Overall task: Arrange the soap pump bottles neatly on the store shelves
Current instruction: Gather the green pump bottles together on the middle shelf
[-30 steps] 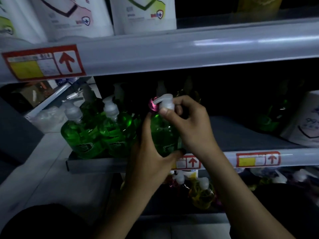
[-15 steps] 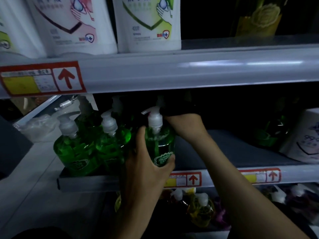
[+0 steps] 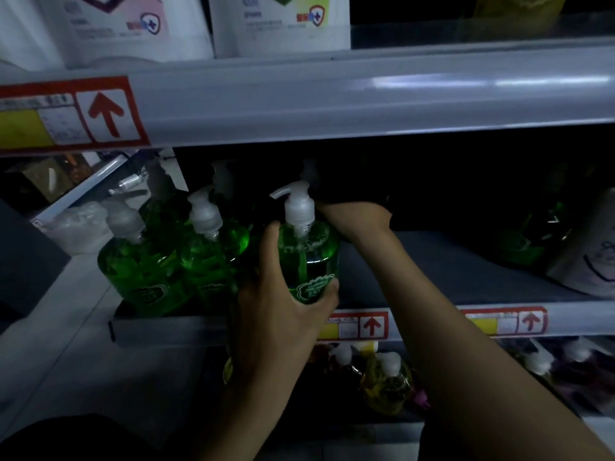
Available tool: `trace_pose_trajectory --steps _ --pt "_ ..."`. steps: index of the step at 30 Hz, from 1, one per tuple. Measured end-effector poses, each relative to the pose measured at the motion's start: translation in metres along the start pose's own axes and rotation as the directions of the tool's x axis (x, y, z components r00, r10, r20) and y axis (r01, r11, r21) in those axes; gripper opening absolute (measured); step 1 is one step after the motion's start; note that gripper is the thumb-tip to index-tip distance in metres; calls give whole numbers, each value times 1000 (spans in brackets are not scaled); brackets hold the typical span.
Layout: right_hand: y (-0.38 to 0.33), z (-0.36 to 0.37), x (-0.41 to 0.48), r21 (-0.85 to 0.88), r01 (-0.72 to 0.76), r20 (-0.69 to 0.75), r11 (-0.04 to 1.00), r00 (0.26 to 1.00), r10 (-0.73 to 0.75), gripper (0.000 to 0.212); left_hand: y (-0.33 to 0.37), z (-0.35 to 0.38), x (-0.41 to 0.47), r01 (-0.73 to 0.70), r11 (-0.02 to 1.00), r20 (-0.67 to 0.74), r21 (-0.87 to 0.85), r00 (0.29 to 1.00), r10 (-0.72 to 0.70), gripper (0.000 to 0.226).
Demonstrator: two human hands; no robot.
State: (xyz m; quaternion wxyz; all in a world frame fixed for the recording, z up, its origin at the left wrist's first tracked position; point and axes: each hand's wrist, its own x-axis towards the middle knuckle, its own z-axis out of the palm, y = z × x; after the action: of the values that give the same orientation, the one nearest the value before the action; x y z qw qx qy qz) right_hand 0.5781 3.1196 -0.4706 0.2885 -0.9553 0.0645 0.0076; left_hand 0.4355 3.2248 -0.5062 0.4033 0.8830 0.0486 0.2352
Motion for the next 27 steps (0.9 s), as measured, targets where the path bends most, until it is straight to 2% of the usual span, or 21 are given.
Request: trace_pose_trajectory --steps 1,4,6,9,12,14,19,22,26,27 --pt "-1 1 -2 81 -15 8 997 1000 15 67 0 0 0 -1 1000 -1 0 1000 1 95" --pt "9 5 3 300 -1 -105 954 994 34 90 2 1 0 8 1000 -2 4 1000 -8 94" --pt "12 -5 -6 397 -1 -171 918 982 75 79 2 1 0 5 1000 3 -4 1000 -5 93" --pt "23 -21 -13 313 77 -336 947 941 35 71 2 3 2 -11 999 2 -45 1000 11 91" --pt "42 -34 -23 379 121 -482 918 872 84 77 4 5 2 -26 997 8 -70 1000 27 91" --pt "55 -44 -29 348 120 -545 930 833 96 84 6 8 2 -30 996 14 -84 999 32 91" --pt "86 -64 -43 209 82 -631 975 773 70 66 9 13 6 -10 996 69 -90 997 17 91" --pt "101 -64 -51 131 95 -605 987 796 4 63 11 14 10 -3 996 109 -88 994 12 92" --pt "111 -64 -67 106 167 -527 980 846 -87 33 15 15 15 13 996 123 -86 992 -2 93" --pt "112 -64 -72 112 181 -501 977 860 -101 31 15 15 17 15 996 126 -93 992 -3 93"
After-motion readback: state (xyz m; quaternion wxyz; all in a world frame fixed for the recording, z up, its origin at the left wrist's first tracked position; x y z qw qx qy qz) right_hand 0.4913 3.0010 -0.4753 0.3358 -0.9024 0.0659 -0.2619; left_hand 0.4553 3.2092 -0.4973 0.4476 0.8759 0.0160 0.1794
